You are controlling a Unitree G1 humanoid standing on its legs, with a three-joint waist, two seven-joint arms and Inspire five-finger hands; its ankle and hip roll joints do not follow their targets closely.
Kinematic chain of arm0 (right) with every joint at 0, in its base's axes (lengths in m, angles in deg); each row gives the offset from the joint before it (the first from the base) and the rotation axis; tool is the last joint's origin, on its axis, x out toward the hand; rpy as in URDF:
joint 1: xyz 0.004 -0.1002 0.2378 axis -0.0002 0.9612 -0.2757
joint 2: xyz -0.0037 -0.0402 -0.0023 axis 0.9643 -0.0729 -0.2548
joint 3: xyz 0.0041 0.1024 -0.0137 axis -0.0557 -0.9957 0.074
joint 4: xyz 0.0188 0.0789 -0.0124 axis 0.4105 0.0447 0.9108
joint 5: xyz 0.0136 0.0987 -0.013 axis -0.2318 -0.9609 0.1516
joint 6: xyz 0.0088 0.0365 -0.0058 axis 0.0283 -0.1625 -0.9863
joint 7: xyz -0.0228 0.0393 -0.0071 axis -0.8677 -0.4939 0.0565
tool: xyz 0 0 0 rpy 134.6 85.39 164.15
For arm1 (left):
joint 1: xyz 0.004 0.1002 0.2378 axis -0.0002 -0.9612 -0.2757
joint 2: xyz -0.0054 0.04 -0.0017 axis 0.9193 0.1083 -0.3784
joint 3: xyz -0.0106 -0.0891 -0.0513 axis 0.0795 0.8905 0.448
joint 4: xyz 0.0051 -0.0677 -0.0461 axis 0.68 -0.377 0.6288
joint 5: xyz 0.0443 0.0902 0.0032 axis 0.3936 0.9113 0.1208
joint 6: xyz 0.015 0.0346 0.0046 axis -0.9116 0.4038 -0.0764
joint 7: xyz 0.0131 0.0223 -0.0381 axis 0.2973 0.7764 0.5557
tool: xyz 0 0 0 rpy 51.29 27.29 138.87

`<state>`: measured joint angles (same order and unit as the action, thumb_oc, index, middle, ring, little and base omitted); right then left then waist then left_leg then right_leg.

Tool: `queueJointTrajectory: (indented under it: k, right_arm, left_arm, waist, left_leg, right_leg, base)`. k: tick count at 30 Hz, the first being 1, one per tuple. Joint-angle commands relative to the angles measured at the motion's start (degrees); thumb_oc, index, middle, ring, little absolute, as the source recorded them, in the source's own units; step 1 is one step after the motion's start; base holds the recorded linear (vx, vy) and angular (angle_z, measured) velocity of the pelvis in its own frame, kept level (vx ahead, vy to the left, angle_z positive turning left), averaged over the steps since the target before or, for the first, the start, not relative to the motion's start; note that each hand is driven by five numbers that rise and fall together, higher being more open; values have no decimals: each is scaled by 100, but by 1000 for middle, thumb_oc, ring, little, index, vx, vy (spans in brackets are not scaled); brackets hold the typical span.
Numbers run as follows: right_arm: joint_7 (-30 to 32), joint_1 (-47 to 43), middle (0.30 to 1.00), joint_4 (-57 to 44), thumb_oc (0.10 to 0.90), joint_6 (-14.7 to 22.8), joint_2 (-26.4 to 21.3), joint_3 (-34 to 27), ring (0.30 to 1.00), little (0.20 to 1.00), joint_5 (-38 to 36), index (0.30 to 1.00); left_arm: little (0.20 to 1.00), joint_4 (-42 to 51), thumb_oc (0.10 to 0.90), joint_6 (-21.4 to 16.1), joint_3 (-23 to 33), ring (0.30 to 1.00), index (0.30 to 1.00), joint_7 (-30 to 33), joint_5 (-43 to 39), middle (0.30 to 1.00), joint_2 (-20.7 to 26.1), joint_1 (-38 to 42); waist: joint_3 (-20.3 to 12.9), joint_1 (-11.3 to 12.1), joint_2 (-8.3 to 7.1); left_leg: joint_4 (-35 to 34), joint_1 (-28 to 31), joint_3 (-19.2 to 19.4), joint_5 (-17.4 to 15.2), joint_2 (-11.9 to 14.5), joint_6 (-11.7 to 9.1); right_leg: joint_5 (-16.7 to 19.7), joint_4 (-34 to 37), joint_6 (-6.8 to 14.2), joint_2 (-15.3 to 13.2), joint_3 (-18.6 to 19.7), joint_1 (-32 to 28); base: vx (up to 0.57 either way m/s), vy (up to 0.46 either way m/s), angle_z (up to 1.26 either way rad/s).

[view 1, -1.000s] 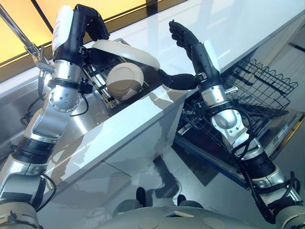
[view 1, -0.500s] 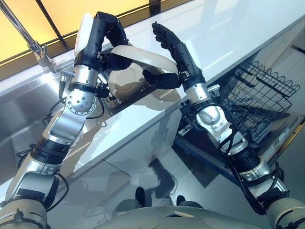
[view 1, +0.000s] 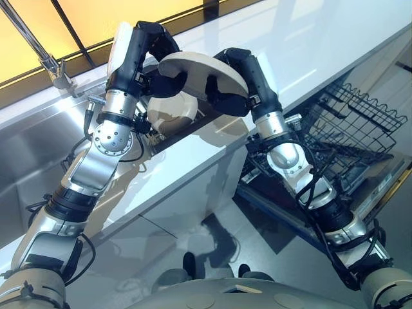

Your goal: Pick up plates and place into dishwasher.

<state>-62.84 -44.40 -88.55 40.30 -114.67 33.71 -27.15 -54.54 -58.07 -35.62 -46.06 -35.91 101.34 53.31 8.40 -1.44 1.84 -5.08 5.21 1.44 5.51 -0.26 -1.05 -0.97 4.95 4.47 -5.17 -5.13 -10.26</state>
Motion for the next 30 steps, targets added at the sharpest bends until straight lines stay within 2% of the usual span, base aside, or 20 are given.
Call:
queueJointTrajectory:
  k: [1,5,7,8,9,14,19,22,25,30]
  right_arm:
    - [329,-335,300,-553,100,741,-31,-626,300,200,254,300]
    - [459,-190,300,-554,100,880,-143,-816,300,200,297,300]
    - [541,-163,300,-553,100,890,-169,-891,300,200,338,300]
    - [602,-159,300,-552,100,897,-184,-940,300,200,353,300]
    - [688,-148,300,-546,100,904,-186,-985,300,200,399,300]
    - [1096,-67,300,-506,100,1041,-247,-1262,300,200,573,300]
    - [1966,-100,300,-302,100,1373,-509,-1761,300,200,871,300]
    - [2487,-186,300,-9,100,1393,-714,-2050,300,200,1024,300]
    - [2918,-266,300,361,100,1273,-1041,-2348,300,200,1170,300]
    - [3155,-265,300,921,100,842,-1478,-2610,300,200,1237,300]
  left_arm:
    - [321,297,221,-520,410,404,404,252,295,404,412,806]
    - [367,307,267,-653,582,444,444,210,221,444,503,642]
    - [678,322,578,-658,623,709,709,106,92,709,531,594]
    - [900,332,800,-623,636,900,900,16,15,900,514,555]
    - [900,340,800,-593,636,900,900,-194,-114,900,496,500]
    - [900,416,800,-575,674,900,900,-435,-435,900,395,255]
    - [900,246,800,-505,804,900,900,-400,-495,900,427,-14]
    - [900,41,800,-489,851,900,900,-384,-590,900,456,-156]
    - [900,-202,800,-476,913,900,900,-369,-767,900,500,-311]
    - [900,-396,800,-571,1046,900,900,-435,-989,900,478,-508]
  waist:
    - [-590,16,-42]
    - [-540,8,-32]
    - [-528,10,-18]
    - [-522,11,-15]
    - [-517,13,-5]
    - [-517,24,19]
    - [-526,73,9]
    - [-529,103,-12]
    - [-543,142,-53]
    - [-549,194,-114]
  left_leg:
    - [52,185,100,-736,-439,178]
    - [52,207,74,-746,-440,205]
    - [49,225,61,-753,-448,207]
    - [46,234,52,-759,-457,209]
    - [44,242,47,-762,-462,207]
    - [33,256,38,-764,-472,199]
    - [24,250,-9,-766,-496,200]
    - [33,257,-24,-780,-492,208]
    - [44,247,-60,-781,-511,226]
    - [45,238,-65,-775,-527,228]
  right_leg:
    - [-359,-905,6,471,-39,563]
    - [-401,-1038,10,458,-52,607]
    - [-400,-1033,14,448,-75,595]
    - [-394,-1018,15,445,-82,584]
    - [-386,-998,20,443,-90,570]
    - [-342,-905,37,440,-102,526]
    - [-289,-815,50,436,-134,493]
    - [-300,-826,60,417,-168,479]
    - [-294,-844,70,397,-210,487]
    - [-289,-853,81,387,-308,496]
  base:
    - [0,0,0]
    - [0,0,0]
    - [0,0,0]
    - [0,0,0]
    - [0,0,0]
    - [0,0,0]
    - [0,0,0]
    - [0,0,0]
    - [3,1,1]
    - [37,-22,4]
